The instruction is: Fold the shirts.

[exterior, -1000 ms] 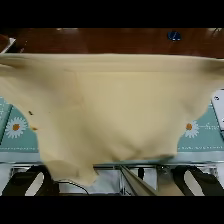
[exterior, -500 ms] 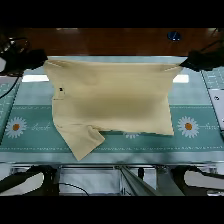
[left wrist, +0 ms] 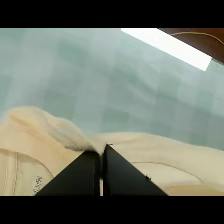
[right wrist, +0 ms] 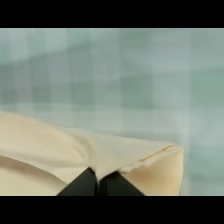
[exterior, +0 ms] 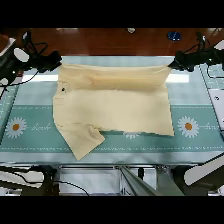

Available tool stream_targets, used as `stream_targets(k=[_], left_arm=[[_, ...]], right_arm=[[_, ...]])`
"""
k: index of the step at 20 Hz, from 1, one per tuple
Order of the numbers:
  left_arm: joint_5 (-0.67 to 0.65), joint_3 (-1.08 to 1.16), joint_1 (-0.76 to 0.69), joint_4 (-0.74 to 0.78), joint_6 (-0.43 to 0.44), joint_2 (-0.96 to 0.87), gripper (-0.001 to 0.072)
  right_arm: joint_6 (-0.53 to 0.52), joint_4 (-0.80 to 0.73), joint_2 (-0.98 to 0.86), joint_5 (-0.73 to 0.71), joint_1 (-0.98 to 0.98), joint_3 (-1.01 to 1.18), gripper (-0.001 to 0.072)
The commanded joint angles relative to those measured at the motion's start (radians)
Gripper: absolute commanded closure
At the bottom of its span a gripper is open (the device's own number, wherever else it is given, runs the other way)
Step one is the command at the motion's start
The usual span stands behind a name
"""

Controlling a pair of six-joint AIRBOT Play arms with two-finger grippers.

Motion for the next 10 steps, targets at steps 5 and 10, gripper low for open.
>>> stream_targets(k=[5,10], left_arm=[[-0.476,0.057,0.091,-0.017,0.259,-0.022,0.0689],[-0.510,-0.058,0.095,0.016,0.283,-0.035,0.0689]], right_arm=[[-0.071,-0.035,-0.008,0.291,-0.046,0.019,0.0685],[-0.071,-0.081,-0.008,0.327,-0.040,-0.050,0.0685]])
